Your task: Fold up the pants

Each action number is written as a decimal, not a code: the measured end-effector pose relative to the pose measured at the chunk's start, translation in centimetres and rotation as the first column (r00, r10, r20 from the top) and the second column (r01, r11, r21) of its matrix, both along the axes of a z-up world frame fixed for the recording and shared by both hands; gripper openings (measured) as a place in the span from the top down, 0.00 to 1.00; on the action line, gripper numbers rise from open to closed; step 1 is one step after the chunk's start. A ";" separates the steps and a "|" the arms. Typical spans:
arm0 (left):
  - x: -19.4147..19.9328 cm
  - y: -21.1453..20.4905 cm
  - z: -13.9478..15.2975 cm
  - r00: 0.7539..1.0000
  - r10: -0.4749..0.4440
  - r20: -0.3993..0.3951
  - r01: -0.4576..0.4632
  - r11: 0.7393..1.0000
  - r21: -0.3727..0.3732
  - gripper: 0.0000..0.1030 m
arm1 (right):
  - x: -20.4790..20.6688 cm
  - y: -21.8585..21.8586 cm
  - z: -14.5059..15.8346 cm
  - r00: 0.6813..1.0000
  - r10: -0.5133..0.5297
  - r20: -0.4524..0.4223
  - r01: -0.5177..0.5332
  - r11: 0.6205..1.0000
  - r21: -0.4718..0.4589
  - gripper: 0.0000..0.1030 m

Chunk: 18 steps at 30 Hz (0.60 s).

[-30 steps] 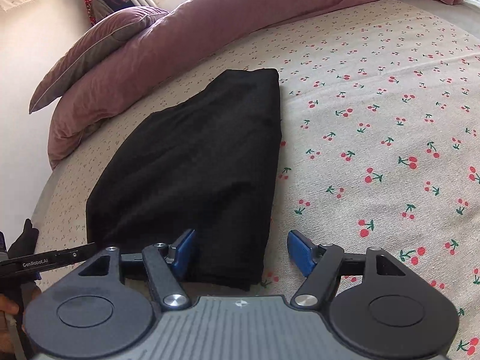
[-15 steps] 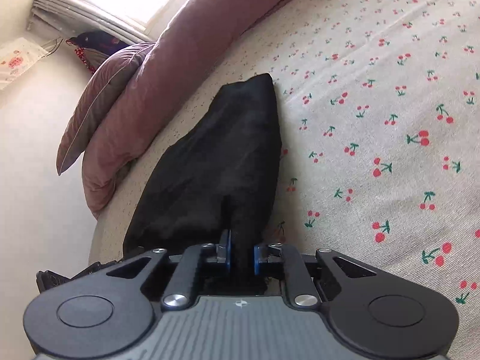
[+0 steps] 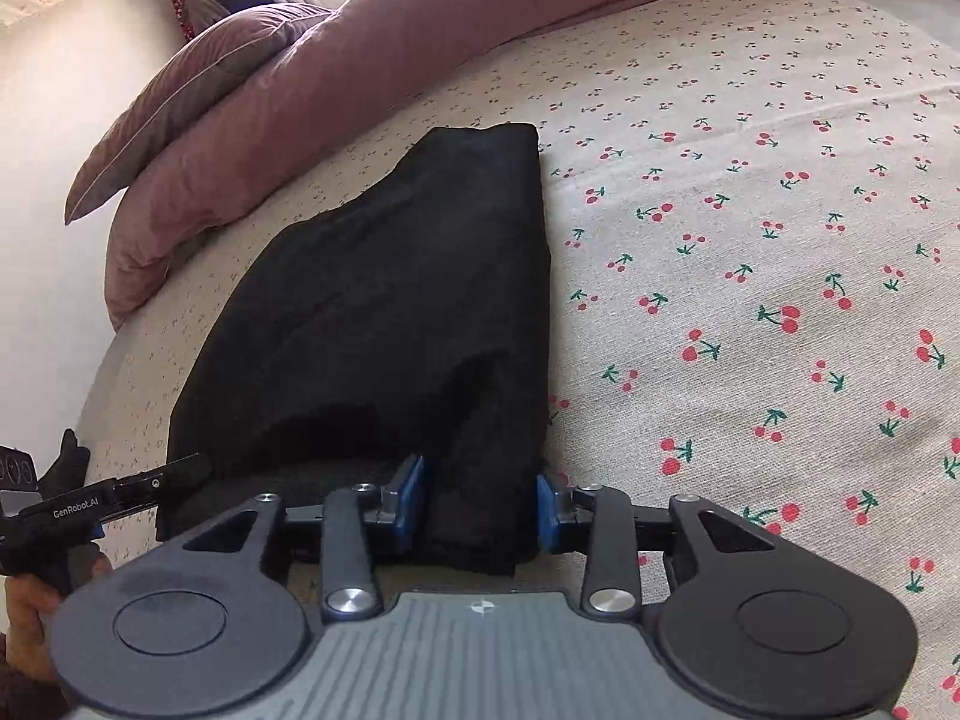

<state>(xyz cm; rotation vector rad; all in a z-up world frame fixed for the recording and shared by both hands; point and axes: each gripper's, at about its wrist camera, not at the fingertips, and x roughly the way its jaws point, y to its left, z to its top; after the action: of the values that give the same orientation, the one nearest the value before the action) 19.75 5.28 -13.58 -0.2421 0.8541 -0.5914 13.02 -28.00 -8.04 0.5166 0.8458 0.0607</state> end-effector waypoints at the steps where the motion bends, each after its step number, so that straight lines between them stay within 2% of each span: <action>1: -0.6 0.1 0.1 1.000 -0.017 0.010 0.017 1.000 0.024 0.48 | -0.3 -0.1 0.1 1.000 0.008 -0.002 -0.008 1.000 -0.010 0.61; 4: -2.6 -0.2 0.4 0.997 -0.055 0.046 0.050 0.992 0.114 0.38 | -1.0 -0.1 0.2 0.999 0.036 -0.026 -0.037 0.998 -0.041 0.56; 7: -4.4 -0.4 0.9 0.995 -0.071 0.067 0.056 0.979 0.198 0.33 | -2.0 0.5 0.8 0.996 0.058 -0.065 -0.064 0.993 -0.100 0.52; 9: -5.6 -0.5 1.8 0.995 -0.054 0.083 0.033 0.971 0.237 0.31 | -2.8 1.1 1.5 0.997 0.031 -0.063 -0.043 0.982 -0.185 0.40; 11: -6.7 -0.6 2.8 0.994 -0.019 0.110 -0.009 0.969 0.249 0.26 | -3.7 1.9 2.5 1.000 0.014 -0.027 -0.021 0.967 -0.254 0.34; 12: -7.5 -0.7 3.6 0.992 0.006 0.128 -0.038 0.967 0.250 0.20 | -4.1 2.2 3.0 1.000 0.011 -0.005 -0.012 0.962 -0.272 0.30; 16: -10.2 -1.8 5.2 0.980 0.089 0.176 -0.132 0.960 0.247 0.07 | -5.8 3.9 4.8 0.996 0.015 0.084 0.010 0.955 -0.296 0.19; 18: -11.4 -2.6 5.3 0.975 0.124 0.184 -0.168 0.955 0.246 0.04 | -6.8 4.8 5.3 0.992 0.013 0.122 0.028 0.944 -0.329 0.16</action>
<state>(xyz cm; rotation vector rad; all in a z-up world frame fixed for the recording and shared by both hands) 8.38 2.70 -8.32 -0.0152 0.7353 -0.3498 6.20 -23.21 -2.71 0.1975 0.7146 -0.0562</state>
